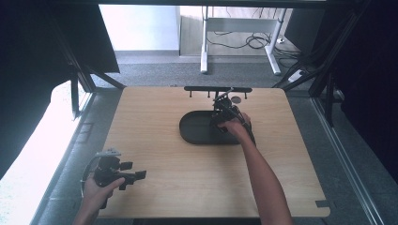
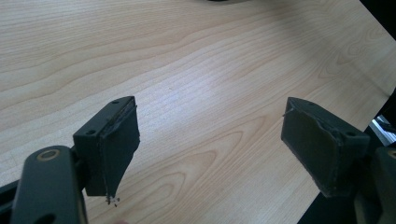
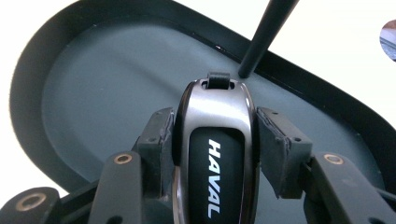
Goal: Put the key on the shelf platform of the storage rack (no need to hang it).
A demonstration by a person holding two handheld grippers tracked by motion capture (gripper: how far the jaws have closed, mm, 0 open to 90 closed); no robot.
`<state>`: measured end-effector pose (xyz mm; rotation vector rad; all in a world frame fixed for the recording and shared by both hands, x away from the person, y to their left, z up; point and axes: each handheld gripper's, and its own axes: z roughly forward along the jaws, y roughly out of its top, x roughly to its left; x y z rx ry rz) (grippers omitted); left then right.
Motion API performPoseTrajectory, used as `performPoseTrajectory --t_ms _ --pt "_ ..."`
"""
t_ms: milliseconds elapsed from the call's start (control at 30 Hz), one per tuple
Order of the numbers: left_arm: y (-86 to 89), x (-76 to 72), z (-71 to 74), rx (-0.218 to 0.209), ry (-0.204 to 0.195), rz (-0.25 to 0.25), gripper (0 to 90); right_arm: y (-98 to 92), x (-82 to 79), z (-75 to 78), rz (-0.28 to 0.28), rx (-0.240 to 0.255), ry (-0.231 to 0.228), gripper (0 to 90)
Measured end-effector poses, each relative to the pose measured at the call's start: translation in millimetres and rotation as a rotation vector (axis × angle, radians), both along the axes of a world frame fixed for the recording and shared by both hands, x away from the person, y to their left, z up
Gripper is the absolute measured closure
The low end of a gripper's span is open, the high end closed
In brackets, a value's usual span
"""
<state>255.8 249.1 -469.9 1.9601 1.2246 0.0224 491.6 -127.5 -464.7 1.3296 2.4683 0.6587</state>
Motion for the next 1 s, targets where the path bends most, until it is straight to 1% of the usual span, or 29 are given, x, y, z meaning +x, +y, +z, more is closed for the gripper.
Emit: performPoseTrajectory --t_ms 33,67,133,400,600,633,700,800,867,967,1000 --pt "0.0 0.0 0.0 0.000 0.000 0.000 19.6 0.0 0.0 0.0 0.000 0.000 0.000 49.6" --pt "0.1 0.0 0.0 0.000 0.000 0.000 19.6 0.0 -0.3 -2.2 -0.007 0.000 0.011 49.6" --pt "0.2 0.1 -0.3 0.000 0.001 0.001 19.5 0.7 -0.8 -4.5 -0.010 -0.015 0.006 49.6" --pt "-0.7 0.2 -0.5 0.002 0.002 0.001 19.5 1.6 -2.4 -7.3 -0.007 -0.011 0.002 49.5" --pt "-1.0 0.2 -0.5 0.002 0.000 -0.002 19.6 2.8 -3.5 -12.1 0.004 -0.039 0.003 49.5" --pt "-0.9 0.2 -0.5 0.002 0.000 -0.001 19.5 4.7 -4.0 -14.6 0.015 -0.043 0.009 49.5" --pt "-0.7 0.1 -0.5 0.001 0.001 0.002 19.6 5.4 -4.2 -15.5 0.016 -0.047 0.013 49.5" --pt "-0.9 0.2 -0.5 0.001 0.001 0.001 19.6 8.5 -3.9 -20.8 0.028 -0.075 0.019 49.4" --pt "-0.9 0.2 -0.5 0.001 0.002 0.000 19.5 9.4 -3.8 -22.8 0.034 -0.084 0.019 49.4" --pt "-0.7 0.2 -0.5 0.002 0.002 0.000 19.5 10.0 -3.4 -25.2 0.039 -0.083 0.026 49.4" --pt "0.1 0.2 -0.3 0.000 0.002 -0.001 19.6 9.7 -2.6 -28.2 0.043 -0.089 0.040 49.3"
